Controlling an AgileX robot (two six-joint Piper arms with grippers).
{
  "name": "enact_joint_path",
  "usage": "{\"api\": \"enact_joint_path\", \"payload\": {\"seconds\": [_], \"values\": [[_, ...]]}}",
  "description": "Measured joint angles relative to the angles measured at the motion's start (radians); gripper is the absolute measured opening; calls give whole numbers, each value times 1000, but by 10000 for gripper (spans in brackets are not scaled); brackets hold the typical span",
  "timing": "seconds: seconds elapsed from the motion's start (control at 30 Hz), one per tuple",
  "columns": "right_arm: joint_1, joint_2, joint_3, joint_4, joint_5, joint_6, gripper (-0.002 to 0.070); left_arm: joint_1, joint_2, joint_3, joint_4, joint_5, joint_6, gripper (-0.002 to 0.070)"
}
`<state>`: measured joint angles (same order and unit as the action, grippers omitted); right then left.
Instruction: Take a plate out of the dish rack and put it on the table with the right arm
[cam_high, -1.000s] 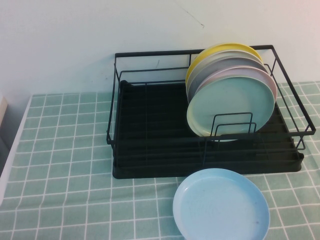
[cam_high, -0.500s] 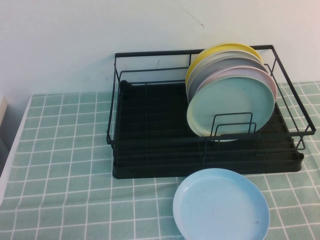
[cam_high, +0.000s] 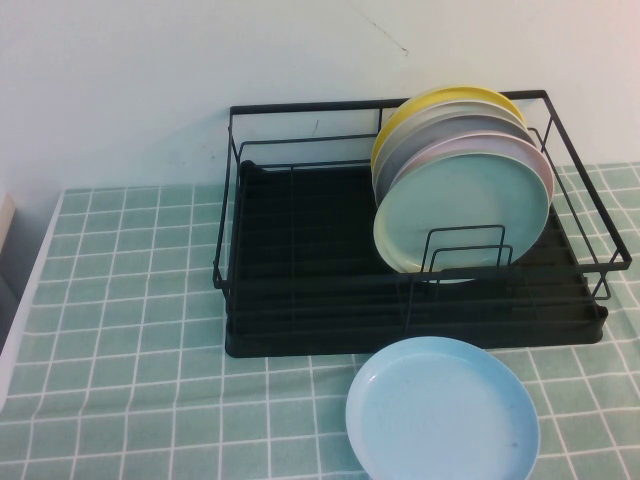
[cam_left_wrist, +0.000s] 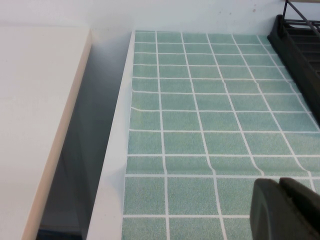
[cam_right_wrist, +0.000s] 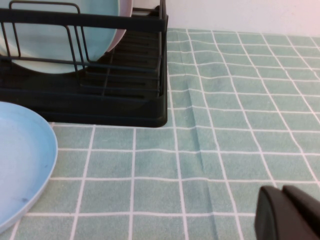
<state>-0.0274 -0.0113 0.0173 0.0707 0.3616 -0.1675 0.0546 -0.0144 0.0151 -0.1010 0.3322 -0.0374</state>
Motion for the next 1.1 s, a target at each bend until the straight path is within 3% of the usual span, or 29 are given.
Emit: {"api": "enact_joint_path", "payload": {"seconds": [0.63,1.1], "values": [[0,0,3,-13,-26,0,-3,0,0,0,0,0,0,-3],[0,0,12,-37,-687,8,-3,0,0,0,0,0,0,-3]]}}
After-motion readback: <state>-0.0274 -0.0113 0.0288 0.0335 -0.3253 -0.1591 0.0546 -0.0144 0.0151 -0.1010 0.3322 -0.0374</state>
